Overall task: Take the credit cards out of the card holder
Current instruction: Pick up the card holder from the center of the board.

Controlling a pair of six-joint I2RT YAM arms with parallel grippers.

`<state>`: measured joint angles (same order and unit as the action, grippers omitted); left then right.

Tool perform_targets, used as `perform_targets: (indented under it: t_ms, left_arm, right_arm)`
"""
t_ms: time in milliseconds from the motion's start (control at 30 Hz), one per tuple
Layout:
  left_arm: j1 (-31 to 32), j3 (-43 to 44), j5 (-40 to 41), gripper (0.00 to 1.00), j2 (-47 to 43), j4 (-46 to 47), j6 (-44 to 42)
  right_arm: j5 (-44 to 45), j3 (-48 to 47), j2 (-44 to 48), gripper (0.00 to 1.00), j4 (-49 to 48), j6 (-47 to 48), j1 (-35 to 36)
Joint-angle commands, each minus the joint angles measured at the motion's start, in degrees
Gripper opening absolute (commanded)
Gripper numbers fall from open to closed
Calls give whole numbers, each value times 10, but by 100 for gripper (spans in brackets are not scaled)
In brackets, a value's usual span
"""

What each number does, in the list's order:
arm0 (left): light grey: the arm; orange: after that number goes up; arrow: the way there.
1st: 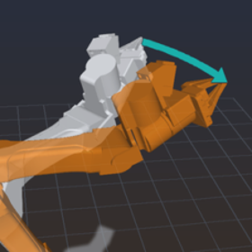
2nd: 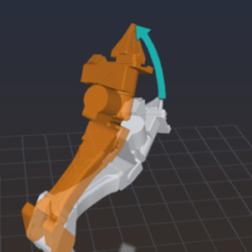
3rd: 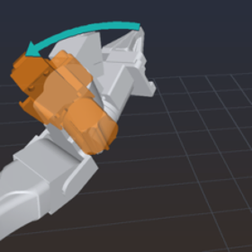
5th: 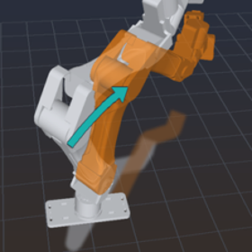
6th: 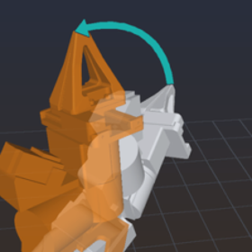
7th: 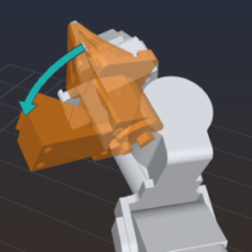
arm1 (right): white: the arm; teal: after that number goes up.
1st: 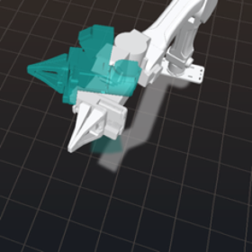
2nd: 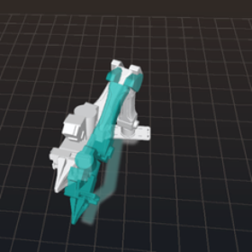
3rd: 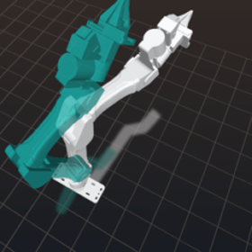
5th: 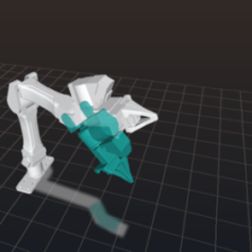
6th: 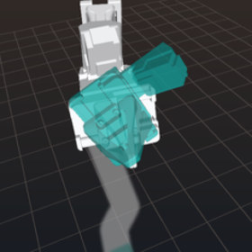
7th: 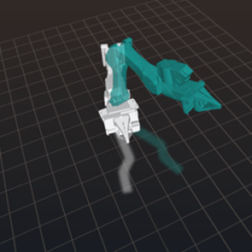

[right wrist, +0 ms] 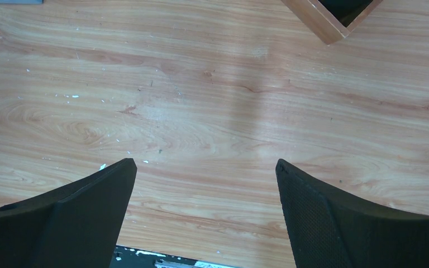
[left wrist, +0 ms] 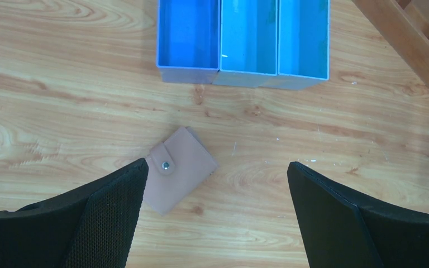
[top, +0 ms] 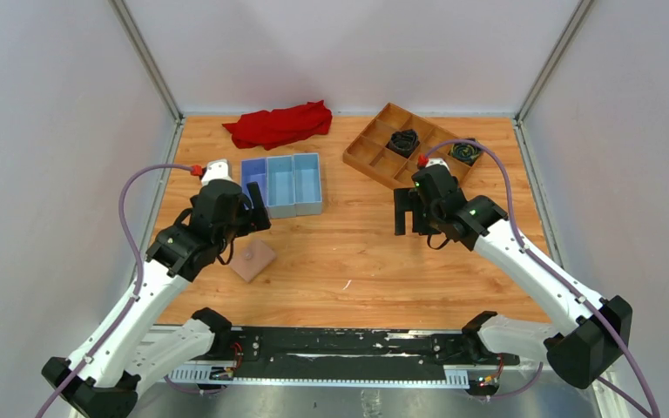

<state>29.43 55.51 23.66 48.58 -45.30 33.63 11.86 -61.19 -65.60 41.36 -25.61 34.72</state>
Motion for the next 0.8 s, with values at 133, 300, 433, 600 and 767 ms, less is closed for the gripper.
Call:
perform_targets:
  t_ms: [133, 300, 433, 600, 767]
  left_arm:
    - [3, -9, 27, 100, -6, -4, 1]
    - [3, -26, 23, 100, 11, -5, 8]
    - [2, -43, 9, 100, 33, -40, 40]
    - [-11, -86, 31, 98, 45, -111, 152]
    - [-113, -153, -26, 88, 28, -113, 202]
  right_arm:
    - [5, 7, 9, 100, 0, 3, -5]
    - [6, 8, 8, 100, 0, 8, -5]
    - [0, 7, 6, 100, 0, 8, -6]
    - [-3, 23, 18, 100, 0, 10, -6]
    - [-28, 28, 21, 100, -6, 33, -6]
